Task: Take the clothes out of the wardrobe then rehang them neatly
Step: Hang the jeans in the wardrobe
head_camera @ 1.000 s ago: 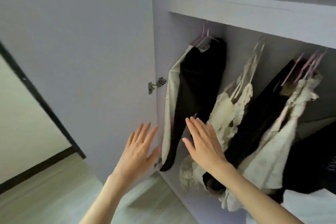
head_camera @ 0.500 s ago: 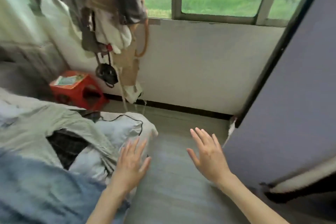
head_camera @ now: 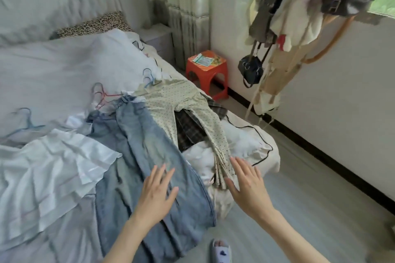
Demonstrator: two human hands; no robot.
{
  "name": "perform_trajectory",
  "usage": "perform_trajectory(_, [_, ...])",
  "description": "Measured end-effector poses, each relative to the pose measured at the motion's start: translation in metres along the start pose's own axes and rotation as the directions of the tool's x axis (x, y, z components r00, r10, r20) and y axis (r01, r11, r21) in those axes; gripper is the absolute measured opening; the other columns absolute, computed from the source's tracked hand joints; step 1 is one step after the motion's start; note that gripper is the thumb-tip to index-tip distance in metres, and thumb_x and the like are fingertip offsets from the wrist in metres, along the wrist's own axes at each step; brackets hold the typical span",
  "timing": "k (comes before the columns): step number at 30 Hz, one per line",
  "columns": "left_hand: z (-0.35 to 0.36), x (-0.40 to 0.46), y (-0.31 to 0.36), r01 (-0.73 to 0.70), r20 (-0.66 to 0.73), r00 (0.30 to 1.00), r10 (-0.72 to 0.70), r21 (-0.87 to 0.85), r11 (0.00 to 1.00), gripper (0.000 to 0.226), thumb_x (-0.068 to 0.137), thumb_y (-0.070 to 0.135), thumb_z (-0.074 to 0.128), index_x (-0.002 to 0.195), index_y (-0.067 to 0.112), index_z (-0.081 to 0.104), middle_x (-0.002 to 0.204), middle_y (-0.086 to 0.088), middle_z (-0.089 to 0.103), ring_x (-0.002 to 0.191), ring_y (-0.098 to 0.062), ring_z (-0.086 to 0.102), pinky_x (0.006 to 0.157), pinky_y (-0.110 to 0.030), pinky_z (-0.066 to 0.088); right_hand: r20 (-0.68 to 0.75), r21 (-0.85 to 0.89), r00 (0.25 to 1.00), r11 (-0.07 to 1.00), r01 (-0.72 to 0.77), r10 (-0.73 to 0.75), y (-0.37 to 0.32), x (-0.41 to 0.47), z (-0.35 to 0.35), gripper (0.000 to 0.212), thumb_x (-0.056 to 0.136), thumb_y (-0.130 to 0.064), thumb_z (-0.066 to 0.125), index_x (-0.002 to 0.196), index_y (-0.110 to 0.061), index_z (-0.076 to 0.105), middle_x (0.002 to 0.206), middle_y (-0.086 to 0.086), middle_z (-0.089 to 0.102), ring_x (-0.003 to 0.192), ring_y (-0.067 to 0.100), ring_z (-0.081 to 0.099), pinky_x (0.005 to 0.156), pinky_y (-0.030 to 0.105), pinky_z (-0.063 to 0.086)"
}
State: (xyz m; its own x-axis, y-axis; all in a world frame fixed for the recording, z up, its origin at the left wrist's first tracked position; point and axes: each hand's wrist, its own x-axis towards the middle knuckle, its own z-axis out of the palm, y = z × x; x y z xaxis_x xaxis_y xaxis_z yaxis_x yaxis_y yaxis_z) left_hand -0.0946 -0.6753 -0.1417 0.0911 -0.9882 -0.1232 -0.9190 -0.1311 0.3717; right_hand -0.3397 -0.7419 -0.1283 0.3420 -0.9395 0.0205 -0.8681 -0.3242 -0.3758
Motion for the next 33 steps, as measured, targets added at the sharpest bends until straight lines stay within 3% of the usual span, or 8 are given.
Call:
perform_trajectory(3, [-0.002,0.023,-0.012,0.027,0.001,1.000,-0.027,0.011,1.000,0.116,0.056,0.086,-0.018,0.148,0.025,0.017,0.156,-0.002,0.005,0.144,-0.019,-0.006,0.109,-0.022,-0.006,0.078,0.015,0.996,0.999,0.043,-0.044,-0.006,0.035,0.011,0.081,0.080,-0.063,0.006,0.146,-0.020,0.027,0.150,0.002,0.031,0.141,0.020,0.023,0.114,0.042,0.009])
perform_trajectory(11, [0.001,0.113,-0.023,0.100,0.019,0.995,-0.100,0.000,0.995,0.096,0.066,0.064,-0.006,0.147,0.021,0.021,0.156,-0.006,0.009,0.144,-0.023,-0.001,0.111,-0.027,-0.004,0.172,0.048,0.973,0.988,0.147,-0.154,-0.019,0.148,0.033,0.084,0.077,-0.063,0.003,0.147,-0.021,0.022,0.151,0.000,0.028,0.142,0.018,0.019,0.115,0.040,0.010])
perform_trajectory(16, [0.004,0.146,-0.080,0.262,0.068,0.963,-0.260,-0.018,0.965,0.078,0.078,0.056,0.017,0.138,0.013,0.043,0.150,-0.014,0.027,0.141,-0.035,0.016,0.111,-0.047,0.018,0.259,-0.008,0.935,0.968,0.251,-0.240,-0.043,0.218,0.065,0.059,0.095,-0.051,0.028,0.146,-0.021,0.025,0.150,0.001,0.031,0.140,0.021,0.026,0.114,0.042,0.019])
perform_trajectory(19, [0.006,0.161,-0.132,0.332,0.093,0.938,-0.333,0.019,0.943,0.055,0.080,0.042,0.036,0.119,0.010,0.056,0.134,-0.022,0.049,0.124,-0.042,0.044,0.087,-0.058,0.046,0.329,0.002,0.915,0.969,0.248,-0.235,-0.063,0.266,0.089,0.057,0.097,-0.045,0.031,0.148,-0.020,0.020,0.151,-0.001,0.028,0.140,0.016,0.022,0.115,0.040,0.015])
perform_trajectory(21, [0.017,0.169,-0.177,0.395,0.093,0.912,-0.399,0.055,0.917,0.050,0.078,0.041,0.038,0.115,0.013,0.056,0.129,-0.020,0.054,0.119,-0.039,0.047,0.080,-0.058,0.048,0.333,0.034,0.911,0.969,0.245,-0.242,-0.082,0.297,0.110,0.053,0.098,-0.036,0.038,0.146,-0.018,0.026,0.146,-0.001,0.037,0.137,0.016,0.030,0.115,0.040,0.017])
perform_trajectory(24, [0.013,0.186,-0.228,0.501,0.147,0.853,-0.502,0.044,0.864,0.062,0.078,0.046,0.039,0.128,0.011,0.053,0.142,-0.018,0.041,0.132,-0.037,0.033,0.094,-0.062,0.038,0.373,0.039,0.882,0.955,0.294,-0.287,-0.114,0.343,0.146,0.050,0.098,-0.032,0.040,0.145,-0.017,0.028,0.143,0.000,0.040,0.135,0.016,0.032,0.113,0.038,0.016])
perform_trajectory(29, [0.040,0.230,-0.319,0.630,0.256,0.738,-0.624,0.070,0.774,0.077,0.090,0.061,0.035,0.148,0.029,-0.003,0.156,-0.002,-0.013,0.143,-0.024,-0.013,0.113,-0.049,0.004,0.474,-0.038,0.812,0.913,0.406,-0.341,-0.165,0.438,0.221,0.054,0.099,-0.034,0.036,0.147,-0.016,0.019,0.146,0.003,0.036,0.133,0.020,0.033,0.110,0.033,0.023])
perform_trajectory(33, [0.075,0.257,-0.372,0.662,0.371,0.657,-0.657,0.133,0.737,0.109,0.056,0.087,0.014,0.147,0.032,-0.009,0.155,-0.002,-0.018,0.142,-0.024,-0.016,0.110,-0.054,0.004,0.496,-0.127,0.806,0.891,0.435,-0.323,-0.202,0.514,0.276,0.054,0.098,-0.033,0.037,0.146,-0.015,0.018,0.146,0.006,0.033,0.133,0.023,0.031,0.110,0.036,0.025])
